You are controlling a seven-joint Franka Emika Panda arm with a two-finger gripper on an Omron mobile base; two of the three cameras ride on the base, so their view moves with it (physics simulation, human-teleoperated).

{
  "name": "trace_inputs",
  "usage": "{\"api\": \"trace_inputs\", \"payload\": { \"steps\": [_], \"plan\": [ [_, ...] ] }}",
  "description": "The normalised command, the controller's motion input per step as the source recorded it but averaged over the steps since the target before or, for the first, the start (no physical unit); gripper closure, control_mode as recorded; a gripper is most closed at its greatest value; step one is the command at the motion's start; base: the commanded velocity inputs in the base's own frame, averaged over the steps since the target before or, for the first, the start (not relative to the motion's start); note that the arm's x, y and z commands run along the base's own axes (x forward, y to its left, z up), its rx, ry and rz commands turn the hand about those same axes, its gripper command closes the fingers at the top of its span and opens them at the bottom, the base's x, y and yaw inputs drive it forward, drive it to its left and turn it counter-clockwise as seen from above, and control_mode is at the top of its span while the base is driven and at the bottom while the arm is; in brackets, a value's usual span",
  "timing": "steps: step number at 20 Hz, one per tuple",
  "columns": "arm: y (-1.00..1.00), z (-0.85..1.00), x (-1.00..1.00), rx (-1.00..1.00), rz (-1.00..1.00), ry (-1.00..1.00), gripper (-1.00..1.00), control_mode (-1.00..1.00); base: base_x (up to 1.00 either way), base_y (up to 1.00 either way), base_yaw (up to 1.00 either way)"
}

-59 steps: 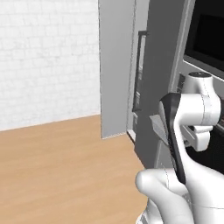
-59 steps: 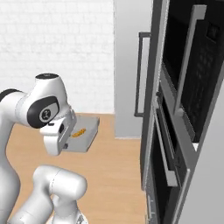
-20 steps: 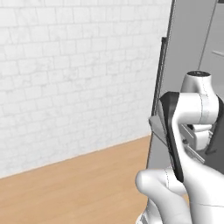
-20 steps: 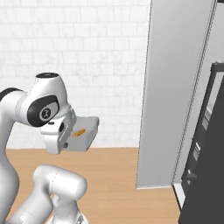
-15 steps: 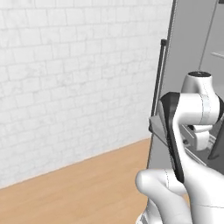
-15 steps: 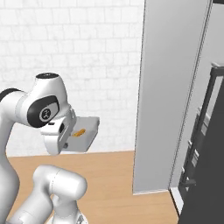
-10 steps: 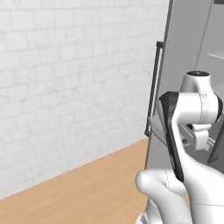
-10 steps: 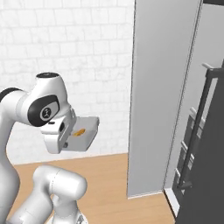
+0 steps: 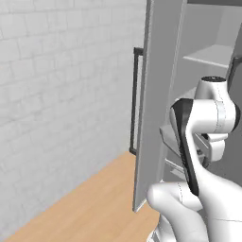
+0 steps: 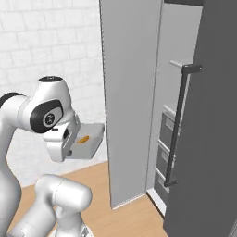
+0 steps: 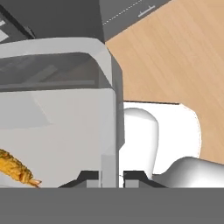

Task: Take the meat container that has the shrimp and place it on the second highest rack of the freezer. Then take the vegetable container that has the mushroom and potato and place it on the highest rack of the freezer.

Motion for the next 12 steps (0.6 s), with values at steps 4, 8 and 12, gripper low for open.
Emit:
{"api": "trace_inputs", "payload": {
  "steps": [4, 8, 12],
  "plan": [
    [0.00, 0.00, 0.00, 0.00, 0.00, 0.00, 1.00, 1.00, 0.48, 0.00, -0.62],
    [0.00, 0.00, 0.00, 0.00, 0.00, 0.00, 1.00, 1.00, 0.50, 0.00, -0.60],
    [0.00, 0.00, 0.00, 0.00, 0.00, 0.00, 1.00, 1.00, 0.54, 0.00, -0.59]
  ]
}}
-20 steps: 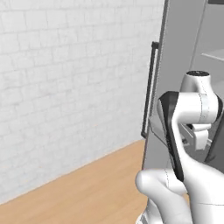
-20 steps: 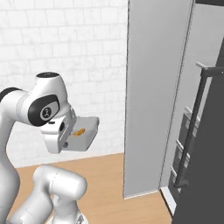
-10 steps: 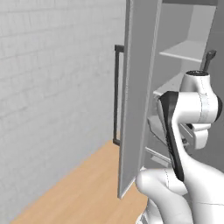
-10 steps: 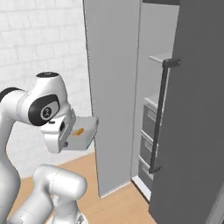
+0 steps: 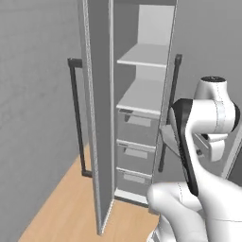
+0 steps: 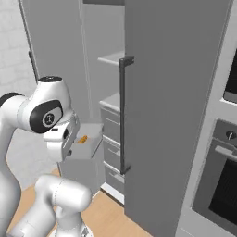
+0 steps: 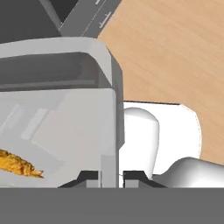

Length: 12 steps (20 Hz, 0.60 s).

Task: Take the meat container that has the shrimp and place it on the second highest rack of the freezer. Then take the vegetable container that has the mushroom and potato and place it on the highest rack of the freezer.

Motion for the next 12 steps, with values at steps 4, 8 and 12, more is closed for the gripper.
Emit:
{"api": "trace_inputs", "payload": {
  "steps": [4, 8, 12],
  "plan": [
    [0.00, 0.00, 0.00, 0.00, 0.00, 0.00, 1.00, 1.00, 0.73, 0.07, -0.43],
    [0.00, 0.00, 0.00, 0.00, 0.00, 0.00, 1.00, 1.00, 0.99, 0.25, -0.16],
    [0.00, 0.00, 0.00, 0.00, 0.00, 0.00, 1.00, 1.00, 0.81, 0.36, -0.08]
  ]
}}
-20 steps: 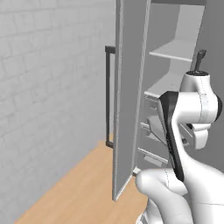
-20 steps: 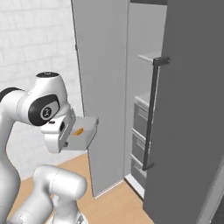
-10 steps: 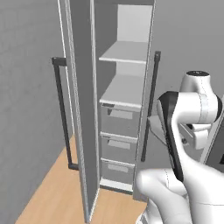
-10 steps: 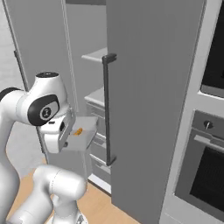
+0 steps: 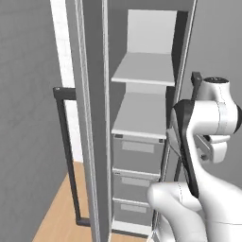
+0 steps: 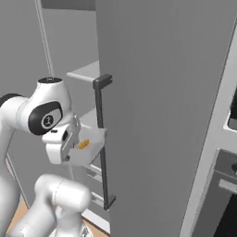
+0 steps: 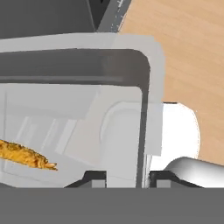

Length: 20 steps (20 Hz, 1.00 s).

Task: Take the meat container that has the shrimp and place it on the second highest rack of the freezer. Then take the vegetable container that has the mushroom and potato and place it on the highest rack of the freezer.

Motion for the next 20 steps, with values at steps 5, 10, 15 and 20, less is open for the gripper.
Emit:
{"api": "trace_inputs", "payload": {
  "steps": [5, 10, 15, 20],
  "plan": [
    [0.00, 0.00, 0.00, 0.00, 0.00, 0.00, 1.00, 1.00, 0.58, 0.52, -0.05],
    [0.00, 0.00, 0.00, 0.00, 0.00, 0.00, 1.00, 1.00, 0.42, 0.36, -0.03],
    [0.00, 0.00, 0.00, 0.00, 0.00, 0.00, 1.00, 1.00, 0.53, 0.40, -0.04],
    [0.00, 0.00, 0.00, 0.00, 0.00, 0.00, 1.00, 1.00, 0.65, 0.40, -0.03]
  ]
}}
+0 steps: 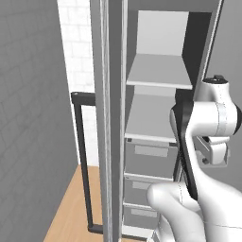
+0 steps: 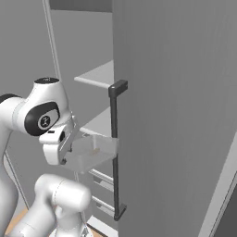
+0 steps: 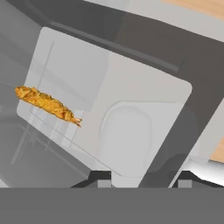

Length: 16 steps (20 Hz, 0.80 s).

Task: Take the meat container that has the shrimp and place it on the second highest rack of the freezer. Then take the vegetable container that has the mushroom and potato and place it on the highest rack of the freezer.

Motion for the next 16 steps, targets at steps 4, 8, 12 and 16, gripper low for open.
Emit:
{"api": "trace_inputs", "payload": {
  "steps": [4, 8, 12, 16],
  "plan": [
    [0.00, 0.00, 0.00, 0.00, 0.00, 0.00, 1.00, 1.00, 0.86, 0.29, -0.01],
    [0.00, 0.00, 0.00, 0.00, 0.00, 0.00, 1.00, 1.00, 0.99, 0.02, 0.01],
    [0.00, 0.00, 0.00, 0.00, 0.00, 0.00, 1.00, 1.00, 0.77, 0.00, 0.02],
    [0.00, 0.00, 0.05, 0.00, 0.00, 0.00, 1.00, -1.00, 0.32, 0.00, 0.00]
  ]
}}
